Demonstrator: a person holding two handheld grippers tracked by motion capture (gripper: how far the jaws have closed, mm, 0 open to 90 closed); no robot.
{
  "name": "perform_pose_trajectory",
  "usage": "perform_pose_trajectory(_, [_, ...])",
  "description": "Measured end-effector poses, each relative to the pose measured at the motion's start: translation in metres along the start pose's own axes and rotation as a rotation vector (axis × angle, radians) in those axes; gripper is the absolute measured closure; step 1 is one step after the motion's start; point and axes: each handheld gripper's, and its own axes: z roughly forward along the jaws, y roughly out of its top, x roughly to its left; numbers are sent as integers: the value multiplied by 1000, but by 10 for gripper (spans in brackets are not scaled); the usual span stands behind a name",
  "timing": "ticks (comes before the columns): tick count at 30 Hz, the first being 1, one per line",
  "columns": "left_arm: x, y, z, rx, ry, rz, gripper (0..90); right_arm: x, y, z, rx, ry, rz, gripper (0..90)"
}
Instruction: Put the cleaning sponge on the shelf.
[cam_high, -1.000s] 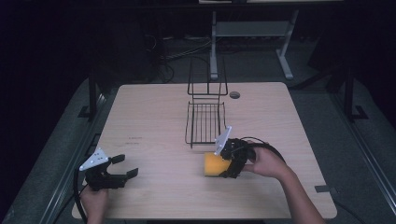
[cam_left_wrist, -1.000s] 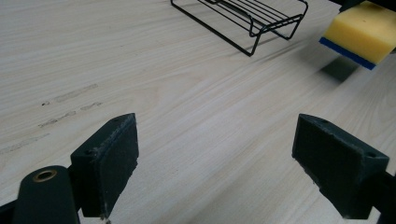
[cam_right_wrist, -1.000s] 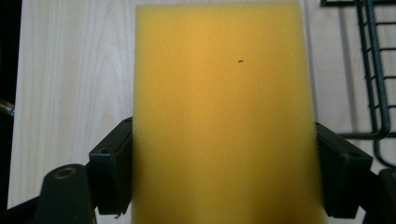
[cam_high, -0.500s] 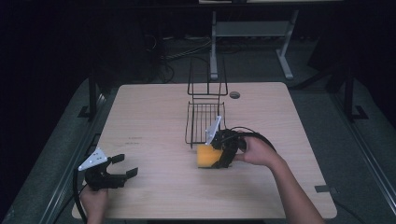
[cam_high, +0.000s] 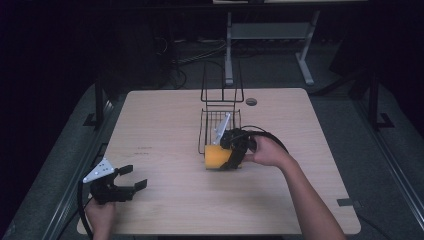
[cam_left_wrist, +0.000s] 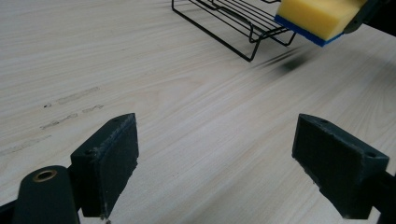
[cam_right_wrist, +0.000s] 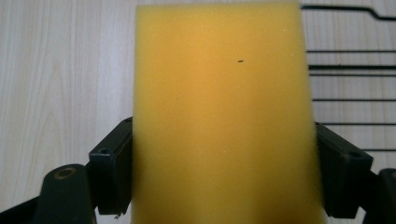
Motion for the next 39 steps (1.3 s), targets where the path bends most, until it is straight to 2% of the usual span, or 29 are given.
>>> perform_pose_trajectory(9, [1, 0, -1, -6, 2, -2, 141, -14, 7, 2, -19, -3, 4, 211])
perform_pose_trajectory(28, [1, 0, 0, -2, 2, -1, 141, -27, -1, 3, -41, -12, 44, 211])
perform_pose_trajectory(33, [1, 0, 0, -1, 1, 0, 141, -33, -4, 3, -46, -1, 63, 212])
perform_pose_trajectory(36, [1, 0, 2, 4, -1, 1, 141, -37, -4, 4, -17, -12, 67, 211])
perform_pose_trajectory(39, [1, 0, 2, 2, -1, 3, 141, -42, -1, 2, -17, -8, 66, 212])
